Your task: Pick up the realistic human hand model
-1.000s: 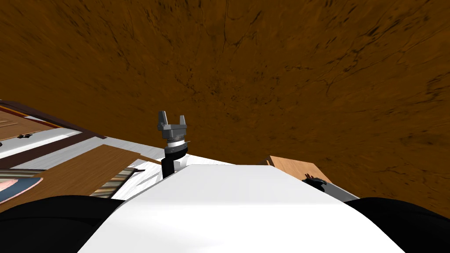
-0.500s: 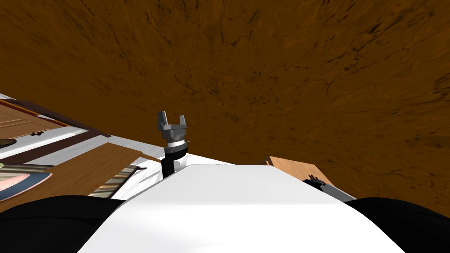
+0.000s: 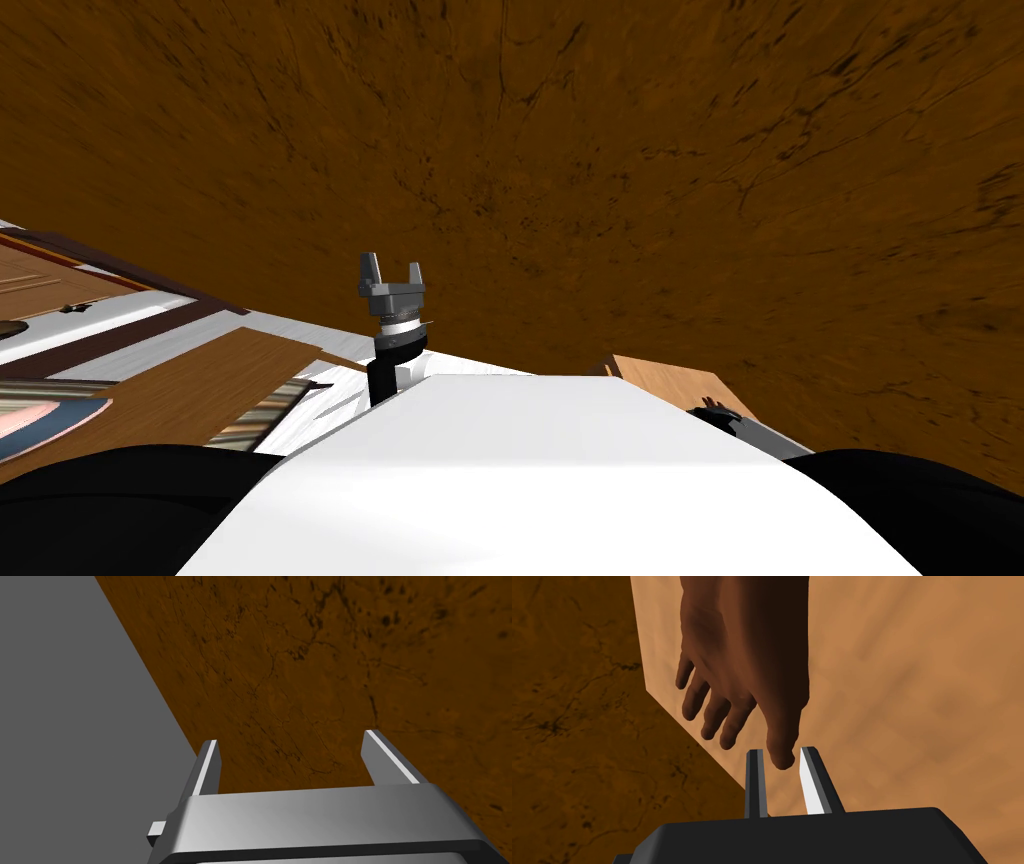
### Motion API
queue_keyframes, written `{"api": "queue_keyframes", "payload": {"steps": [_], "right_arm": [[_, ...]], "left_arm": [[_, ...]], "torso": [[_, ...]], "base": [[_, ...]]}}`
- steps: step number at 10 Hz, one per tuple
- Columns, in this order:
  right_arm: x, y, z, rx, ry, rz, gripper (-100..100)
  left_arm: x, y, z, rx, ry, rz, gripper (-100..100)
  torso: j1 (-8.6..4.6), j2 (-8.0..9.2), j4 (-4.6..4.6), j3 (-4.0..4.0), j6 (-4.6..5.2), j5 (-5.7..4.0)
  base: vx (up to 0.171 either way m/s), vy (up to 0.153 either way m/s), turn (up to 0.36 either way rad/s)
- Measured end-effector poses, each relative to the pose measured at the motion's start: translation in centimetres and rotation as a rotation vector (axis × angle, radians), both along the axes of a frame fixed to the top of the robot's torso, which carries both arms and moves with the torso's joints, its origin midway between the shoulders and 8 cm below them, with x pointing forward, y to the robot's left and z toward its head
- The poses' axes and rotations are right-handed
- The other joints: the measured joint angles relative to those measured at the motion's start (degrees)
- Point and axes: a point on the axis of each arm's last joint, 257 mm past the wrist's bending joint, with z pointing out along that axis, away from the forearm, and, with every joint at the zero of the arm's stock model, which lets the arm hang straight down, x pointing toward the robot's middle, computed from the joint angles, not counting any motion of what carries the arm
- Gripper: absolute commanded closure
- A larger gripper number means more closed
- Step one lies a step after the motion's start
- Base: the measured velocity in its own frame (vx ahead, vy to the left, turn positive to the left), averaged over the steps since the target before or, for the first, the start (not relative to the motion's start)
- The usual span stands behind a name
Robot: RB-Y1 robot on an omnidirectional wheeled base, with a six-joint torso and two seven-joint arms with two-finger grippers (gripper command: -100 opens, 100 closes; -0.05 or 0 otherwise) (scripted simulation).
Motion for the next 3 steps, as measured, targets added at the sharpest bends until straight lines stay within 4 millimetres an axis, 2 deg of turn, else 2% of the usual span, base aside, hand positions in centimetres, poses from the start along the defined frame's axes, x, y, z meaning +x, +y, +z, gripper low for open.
{"api": "queue_keyframes", "payload": {"steps": [2,3], "right_arm": [[0.25,0.07,0.76,0.0,0.005,0.008,100],[0.28,0.09,0.79,0.0,0.005,0.009,0]], "left_arm": [[0.0,0.0,0.0,0.0,0.0,0.0,0],[0.0,0.0,0.0,0.0,0.0,0.0,0]], "torso": [[0.19,-0.05,0.0,-0.02,-0.06,0.07],[0.09,-0.03,0.0,-0.01,-0.06,0.05]], "base": [[0.011,0.045,-0.03],[0.001,0.006,0.001]]}}
